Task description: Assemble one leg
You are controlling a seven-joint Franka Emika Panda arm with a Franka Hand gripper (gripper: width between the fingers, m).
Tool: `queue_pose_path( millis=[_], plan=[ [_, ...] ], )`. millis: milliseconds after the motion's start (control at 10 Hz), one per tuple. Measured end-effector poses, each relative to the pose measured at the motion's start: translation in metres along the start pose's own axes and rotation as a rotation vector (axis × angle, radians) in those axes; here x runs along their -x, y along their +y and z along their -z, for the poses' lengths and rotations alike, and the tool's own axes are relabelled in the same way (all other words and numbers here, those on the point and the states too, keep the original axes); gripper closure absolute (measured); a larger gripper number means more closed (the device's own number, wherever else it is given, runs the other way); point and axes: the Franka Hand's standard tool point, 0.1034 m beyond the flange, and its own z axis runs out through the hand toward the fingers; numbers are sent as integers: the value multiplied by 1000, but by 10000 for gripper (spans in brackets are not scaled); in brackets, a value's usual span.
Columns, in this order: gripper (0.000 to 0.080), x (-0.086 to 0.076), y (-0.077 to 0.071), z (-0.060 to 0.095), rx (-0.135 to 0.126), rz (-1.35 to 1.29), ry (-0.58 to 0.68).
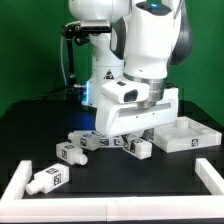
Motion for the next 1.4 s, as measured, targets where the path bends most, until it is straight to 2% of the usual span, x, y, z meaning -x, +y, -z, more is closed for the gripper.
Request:
queue_pose_path(
  millis=[400,500,700,800,1300,1400],
  plan=[
    [517,4,-2,-1,-2,-21,-2],
    [517,22,-10,-2,-8,-48,-5],
    [517,68,-28,-15,-20,-63,-14],
    [517,81,-29,-20,-27,-89,-24],
    [517,84,-30,-23,-31,-91,-33],
    [517,86,-30,-29,-33,-137,-41]
  ],
)
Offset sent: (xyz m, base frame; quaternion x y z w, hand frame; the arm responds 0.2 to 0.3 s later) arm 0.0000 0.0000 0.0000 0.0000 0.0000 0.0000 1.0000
